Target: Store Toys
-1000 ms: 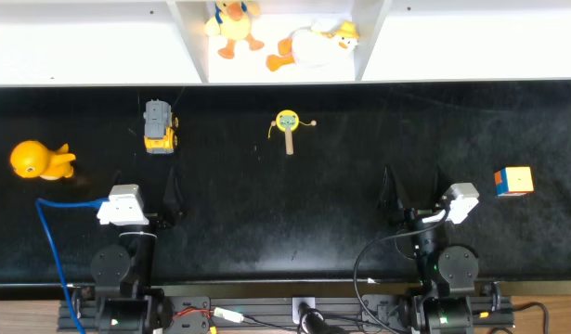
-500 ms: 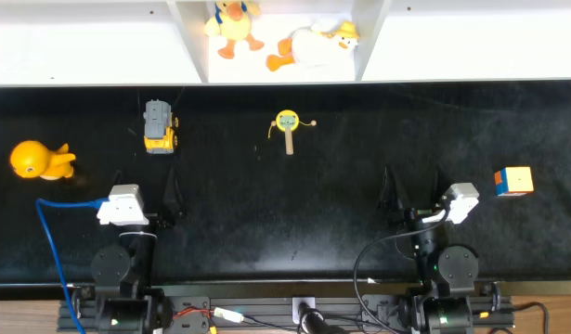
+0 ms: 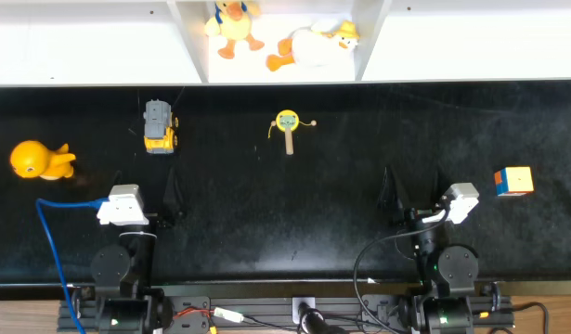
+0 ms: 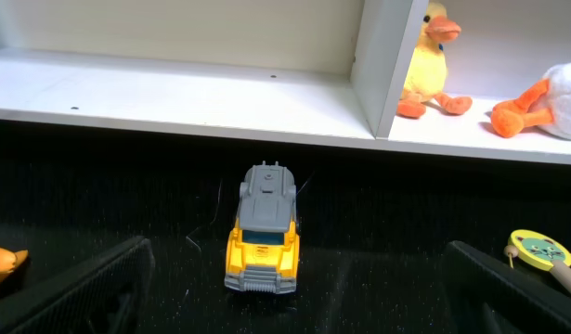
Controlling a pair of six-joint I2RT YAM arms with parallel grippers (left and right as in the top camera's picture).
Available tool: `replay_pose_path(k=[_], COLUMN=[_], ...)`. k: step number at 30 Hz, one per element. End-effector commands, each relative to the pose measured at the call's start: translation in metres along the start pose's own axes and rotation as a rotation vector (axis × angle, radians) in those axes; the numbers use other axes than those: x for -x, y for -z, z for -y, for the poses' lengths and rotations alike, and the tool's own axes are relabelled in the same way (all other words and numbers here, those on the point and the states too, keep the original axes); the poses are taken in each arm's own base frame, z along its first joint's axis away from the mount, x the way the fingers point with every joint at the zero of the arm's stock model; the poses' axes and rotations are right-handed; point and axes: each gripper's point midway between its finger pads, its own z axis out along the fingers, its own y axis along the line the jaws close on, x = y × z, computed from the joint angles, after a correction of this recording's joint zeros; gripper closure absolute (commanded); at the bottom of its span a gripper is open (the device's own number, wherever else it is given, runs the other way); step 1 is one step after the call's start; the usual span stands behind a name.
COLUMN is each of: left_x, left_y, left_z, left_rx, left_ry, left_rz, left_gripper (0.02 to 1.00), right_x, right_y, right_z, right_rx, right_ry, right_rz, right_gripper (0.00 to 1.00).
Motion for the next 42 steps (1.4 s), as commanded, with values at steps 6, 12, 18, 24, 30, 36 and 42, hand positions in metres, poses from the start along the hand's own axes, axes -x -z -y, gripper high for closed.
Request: replay_pose_path(k=[6,12,18,24,30,36,42], left_x=[0.001,0.002,0.002,0.002,0.01,0.054,0.105], left_y=[0.0,0.0,0.0,0.0,0.002,0.027,0.061], left_z=[-0.002,-0.006,-0.005,-0.005,-0.01,-0.034,-0.071], left_rx=[0.008,0.03,0.029,0.03,0.057,0.226,0.494], left_ry=[-0.019,-0.018,-0.018,-0.018,0.009,0.014,-0.024], left_rz=[0.006,0.012,0.012,0.012,0.029,0.014,-0.078], left_gripper=[0.023,0.02,0.02,0.023,0.02,0.02,0.02], right_x=[-0.005,-0.005,-0.005,-0.005,-0.005,-0.005,-0.005], right_y=[0.0,0.0,0.0,0.0,0.0,0.0,0.0], right_z=[0.0,0.0,0.0,0.0,0.0,0.0,0.0], right_rx=[0.009,0.009,0.009,0.009,0.009,0.009,0.009], right_ry=[-0.007,-0.007,-0.007,-0.007,-0.007,-0.007,-0.007], right_rz=[-0.007,-0.007,-0.007,-0.007,-0.007,-0.007,-0.007], right_gripper=[0.005,0.005,0.005,0.005,0.005,0.007,0.005])
